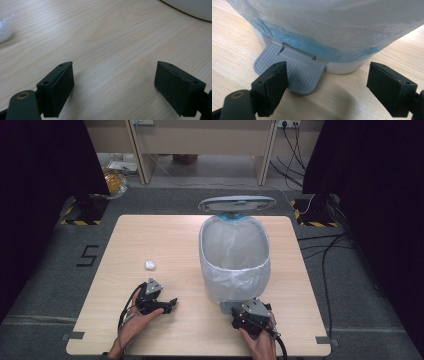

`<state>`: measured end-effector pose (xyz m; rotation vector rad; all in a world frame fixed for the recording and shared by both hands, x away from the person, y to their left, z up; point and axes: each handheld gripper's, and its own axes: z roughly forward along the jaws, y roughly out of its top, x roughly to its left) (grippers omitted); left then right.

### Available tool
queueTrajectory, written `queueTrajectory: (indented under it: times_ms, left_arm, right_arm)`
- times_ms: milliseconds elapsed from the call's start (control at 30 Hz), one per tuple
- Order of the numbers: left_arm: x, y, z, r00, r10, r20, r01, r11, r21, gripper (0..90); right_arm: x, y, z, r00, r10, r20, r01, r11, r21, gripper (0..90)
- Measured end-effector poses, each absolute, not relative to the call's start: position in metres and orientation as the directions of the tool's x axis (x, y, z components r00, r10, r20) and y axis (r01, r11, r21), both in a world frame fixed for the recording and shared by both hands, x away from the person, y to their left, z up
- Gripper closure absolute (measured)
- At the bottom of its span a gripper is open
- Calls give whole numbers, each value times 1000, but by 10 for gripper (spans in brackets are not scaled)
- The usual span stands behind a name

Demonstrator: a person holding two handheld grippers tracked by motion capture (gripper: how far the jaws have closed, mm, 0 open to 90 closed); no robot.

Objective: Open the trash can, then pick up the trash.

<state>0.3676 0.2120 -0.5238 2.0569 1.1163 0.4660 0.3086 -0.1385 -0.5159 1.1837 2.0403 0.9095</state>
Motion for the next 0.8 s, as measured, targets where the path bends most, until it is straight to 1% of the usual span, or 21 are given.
queueTrajectory:
  times_ms: [433, 500, 533, 567, 600, 667, 733, 800]
  left_arm:
    - [368, 213, -523, 554, 832, -30, 566, -350, 746, 151]
    - [369, 214, -523, 545, 837, -46, 570, -330, 753, 155]
    - [371, 219, -522, 521, 851, -66, 557, -281, 782, 154]
    - [371, 219, -522, 521, 851, -66, 557, -281, 782, 154]
    - [373, 224, -518, 490, 870, -58, 539, -250, 804, 152]
    - [374, 228, -516, 477, 878, -46, 530, -245, 811, 152]
    - [379, 243, -510, 420, 907, -29, 512, -210, 833, 151]
    - [381, 248, -508, 406, 913, -29, 512, -202, 835, 164]
  right_arm:
    - [308, -138, -516, -416, 895, -160, 480, 366, 797, 171]
    - [308, -138, -516, -417, 895, -158, 481, 365, 797, 172]
    - [309, -138, -516, -417, 895, -158, 480, 365, 797, 171]
    - [309, -138, -516, -417, 895, -158, 480, 365, 797, 171]
    - [309, -138, -516, -417, 895, -156, 482, 364, 797, 171]
    - [309, -139, -516, -418, 895, -155, 482, 363, 797, 172]
    - [309, -139, -516, -418, 895, -156, 482, 364, 797, 171]
    - [309, -139, -516, -418, 895, -156, 482, 364, 797, 172]
